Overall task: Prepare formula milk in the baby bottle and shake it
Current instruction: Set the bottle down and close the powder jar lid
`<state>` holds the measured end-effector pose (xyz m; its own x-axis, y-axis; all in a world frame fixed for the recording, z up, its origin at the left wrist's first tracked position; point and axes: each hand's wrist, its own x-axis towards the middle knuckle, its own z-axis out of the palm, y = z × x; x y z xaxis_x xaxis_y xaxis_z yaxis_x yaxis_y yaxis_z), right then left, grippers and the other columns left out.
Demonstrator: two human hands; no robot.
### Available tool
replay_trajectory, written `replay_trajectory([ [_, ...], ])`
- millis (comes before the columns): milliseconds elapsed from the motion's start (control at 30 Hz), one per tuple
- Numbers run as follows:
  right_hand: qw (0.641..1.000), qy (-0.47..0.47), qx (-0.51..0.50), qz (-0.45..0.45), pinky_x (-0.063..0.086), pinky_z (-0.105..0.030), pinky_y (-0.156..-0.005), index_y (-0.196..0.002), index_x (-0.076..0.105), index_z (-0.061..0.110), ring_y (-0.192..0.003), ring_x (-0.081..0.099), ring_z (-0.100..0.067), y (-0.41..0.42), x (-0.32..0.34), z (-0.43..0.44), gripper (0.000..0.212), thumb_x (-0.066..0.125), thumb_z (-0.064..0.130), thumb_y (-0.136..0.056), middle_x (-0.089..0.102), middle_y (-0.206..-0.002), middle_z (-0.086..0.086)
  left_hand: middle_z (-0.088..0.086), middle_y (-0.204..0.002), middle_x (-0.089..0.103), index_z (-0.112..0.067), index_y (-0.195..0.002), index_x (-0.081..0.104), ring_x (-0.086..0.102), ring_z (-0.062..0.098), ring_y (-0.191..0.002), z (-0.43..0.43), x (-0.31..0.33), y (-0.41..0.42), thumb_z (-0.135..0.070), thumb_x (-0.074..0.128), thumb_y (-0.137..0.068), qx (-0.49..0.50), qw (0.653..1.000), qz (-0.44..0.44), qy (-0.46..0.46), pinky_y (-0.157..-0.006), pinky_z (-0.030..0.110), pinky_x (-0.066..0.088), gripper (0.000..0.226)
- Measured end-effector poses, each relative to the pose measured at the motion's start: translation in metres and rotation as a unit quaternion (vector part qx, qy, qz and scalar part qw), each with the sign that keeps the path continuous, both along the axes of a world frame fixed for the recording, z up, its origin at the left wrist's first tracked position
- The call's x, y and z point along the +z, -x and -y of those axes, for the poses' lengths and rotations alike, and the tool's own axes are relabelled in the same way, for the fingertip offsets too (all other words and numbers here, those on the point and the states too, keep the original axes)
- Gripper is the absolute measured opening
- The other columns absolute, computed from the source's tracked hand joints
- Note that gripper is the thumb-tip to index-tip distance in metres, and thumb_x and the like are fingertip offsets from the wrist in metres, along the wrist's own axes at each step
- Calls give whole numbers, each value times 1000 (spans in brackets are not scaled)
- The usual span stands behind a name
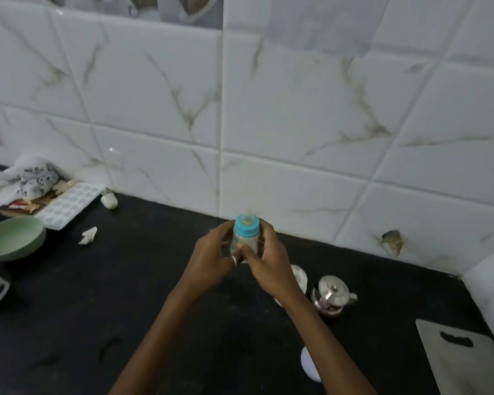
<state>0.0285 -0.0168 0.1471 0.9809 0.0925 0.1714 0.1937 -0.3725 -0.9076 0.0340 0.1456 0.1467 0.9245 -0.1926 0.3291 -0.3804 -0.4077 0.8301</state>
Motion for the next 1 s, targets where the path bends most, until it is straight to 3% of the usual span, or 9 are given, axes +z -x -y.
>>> replay_trajectory([
  [333, 997, 37, -26, -65, 51, -30, -107, -146, 33, 36, -130, 54, -3, 0, -98, -8, 64, 69, 21, -96, 54, -143, 7, -17, -125, 61, -21, -141, 50, 60, -4, -117, -3, -98, -5, 0, 72, -82, -12, 998, -68, -10, -94, 13, 49, 67],
  [433, 995, 51, -29, -78, 48, -22, -106, -146, 29, 39, -130, 50, 0, -5, -119, -11, 65, 68, 22, -96, 52, -146, 5, -14, -128, 60, -20, -142, 49, 58, -6, -119, -3, -121, -13, 2, 70, -81, -19, 995, -93, -18, -96, 13, 48, 68],
  [533, 994, 64, -27, -89, 41, -1, -94, -147, 30, 36, -124, 44, 14, -12, -139, -14, 66, 67, 18, -96, 51, -145, 4, -13, -131, 57, -19, -143, 48, 57, -3, -120, -4, -140, -23, 4, 70, -82, -25, 992, -118, -34, -98, 14, 47, 68],
  [633, 993, 66, -25, -98, 39, 2, -91, -148, 33, 26, -115, 45, 26, -20, -154, -17, 63, 67, 15, -96, 52, -138, 7, -13, -130, 57, -21, -142, 46, 57, 2, -120, -8, -156, -30, 3, 68, -82, -26, 989, -139, -46, -99, 19, 49, 69],
  [833, 989, 86, -36, -112, 38, -1, -92, -150, 32, 21, -125, 45, 5, -30, -170, -25, 65, 68, 15, -96, 50, -147, 0, 2, -135, 60, -18, -146, 42, 60, 13, -122, -11, -177, -41, 6, 63, -83, -19, 985, -161, -57, -100, 33, 53, 70],
  [1000, 990, 88, -44, -104, 42, -19, -103, -151, 31, 18, -133, 49, -9, -35, -175, -23, 67, 68, 12, -95, 50, -148, -4, 2, -138, 59, -20, -146, 40, 58, 14, -125, -7, -183, -49, 4, 62, -83, -24, 984, -164, -62, -102, 37, 52, 71],
])
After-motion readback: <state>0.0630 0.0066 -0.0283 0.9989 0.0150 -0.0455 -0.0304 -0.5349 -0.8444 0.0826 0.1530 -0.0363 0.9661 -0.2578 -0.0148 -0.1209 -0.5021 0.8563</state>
